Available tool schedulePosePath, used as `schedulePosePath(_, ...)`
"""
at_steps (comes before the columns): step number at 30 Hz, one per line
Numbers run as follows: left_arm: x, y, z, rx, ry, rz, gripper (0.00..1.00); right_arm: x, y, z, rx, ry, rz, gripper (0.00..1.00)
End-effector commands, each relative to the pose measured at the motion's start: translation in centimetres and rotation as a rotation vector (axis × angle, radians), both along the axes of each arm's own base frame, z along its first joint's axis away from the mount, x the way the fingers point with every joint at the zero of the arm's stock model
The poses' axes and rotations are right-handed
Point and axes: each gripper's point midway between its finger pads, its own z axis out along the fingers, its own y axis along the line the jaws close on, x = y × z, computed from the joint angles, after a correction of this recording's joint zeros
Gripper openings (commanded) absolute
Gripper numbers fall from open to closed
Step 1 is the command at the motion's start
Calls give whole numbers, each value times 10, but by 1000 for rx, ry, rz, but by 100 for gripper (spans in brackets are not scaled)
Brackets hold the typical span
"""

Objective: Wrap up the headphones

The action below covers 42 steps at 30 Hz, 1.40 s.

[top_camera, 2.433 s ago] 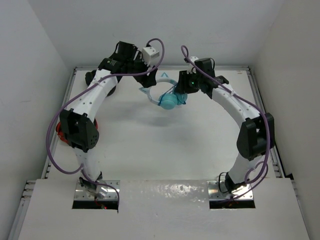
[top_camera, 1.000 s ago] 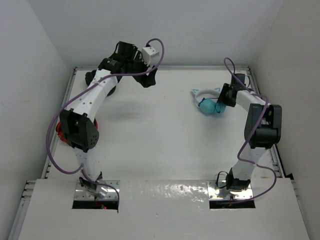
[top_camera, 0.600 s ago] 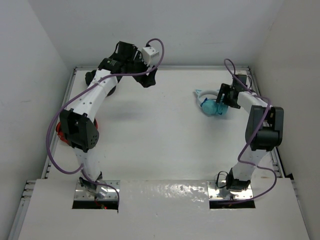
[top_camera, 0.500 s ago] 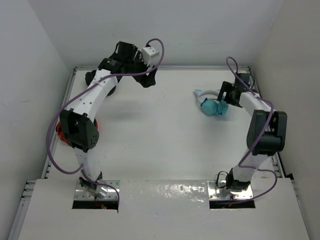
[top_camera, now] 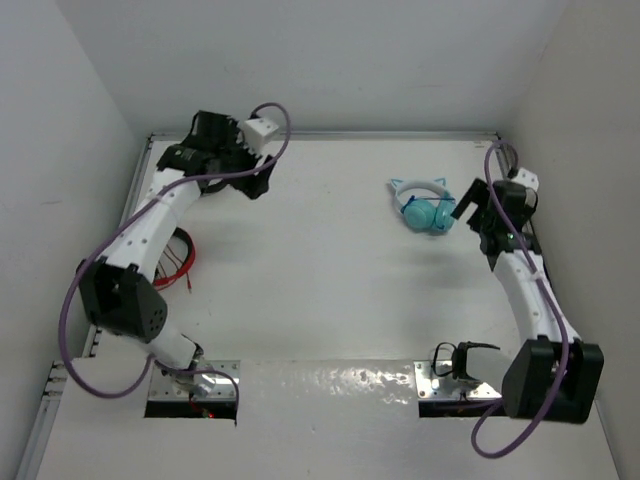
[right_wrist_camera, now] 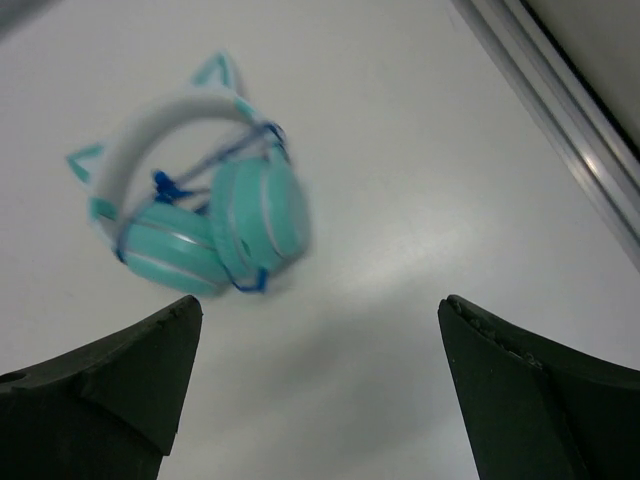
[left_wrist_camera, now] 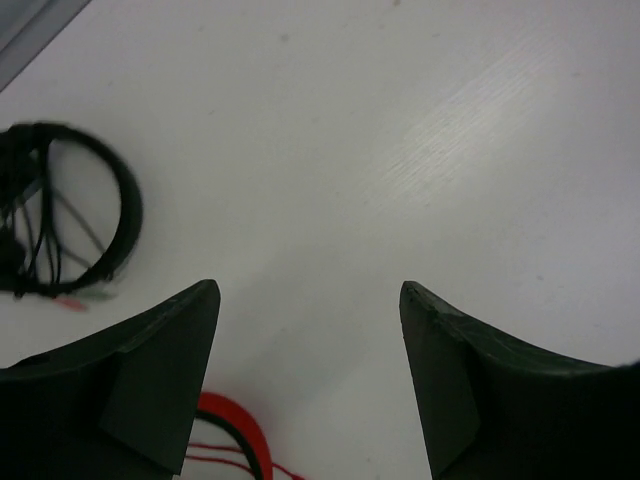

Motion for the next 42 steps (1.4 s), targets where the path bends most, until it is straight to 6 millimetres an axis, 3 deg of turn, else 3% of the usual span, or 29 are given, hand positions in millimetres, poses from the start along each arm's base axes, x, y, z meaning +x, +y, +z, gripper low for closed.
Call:
schedulePosePath(1,-16,54,-4,40,-97,141,70,-38,-12,-23,51,-36,-195,99)
schedulePosePath(2,-22,60,-12,46,-113,173,70,-45,-10,-29,64,-40,-197,99)
schedulePosePath(3,-34,72,-2,59,-188,220,70,-58,-8,-49,74,-4,-203,99)
schedulePosePath(4,-54,77,-46,84,-133,229,70,-65,-4,-56,99,1,-205,99)
schedulePosePath(5,-53,79,-45,71,-206,240,70,-71,-2,-57,105,-6,-205,99)
schedulePosePath(6,-64,82,-38,54,-272,253,71,-79,0,-68,112,21,-202,99)
schedulePosePath(7,-79,84,-68,61,-241,252,72,-85,2,-74,117,46,-197,99)
schedulePosePath(10,-86,88,-63,18,-350,293,73,-99,0,-81,129,73,-249,99)
schedulePosePath(15,-92,108,-91,50,-306,432,73,-107,4,-87,150,100,-247,99)
schedulePosePath(19,-97,113,-110,53,-233,485,73,-110,16,-91,180,137,-185,99)
schedulePosePath(24,-108,106,-114,-14,-233,483,73,-127,16,-94,178,200,-203,99)
schedulePosePath(29,-105,111,-111,-8,-283,506,73,-132,18,-98,196,135,-209,99)
schedulePosePath(38,-107,105,-115,-21,-289,465,73,-148,22,-106,203,177,-206,99)
schedulePosePath(42,-106,108,-112,-24,-301,470,73,-145,20,-98,195,132,-208,99)
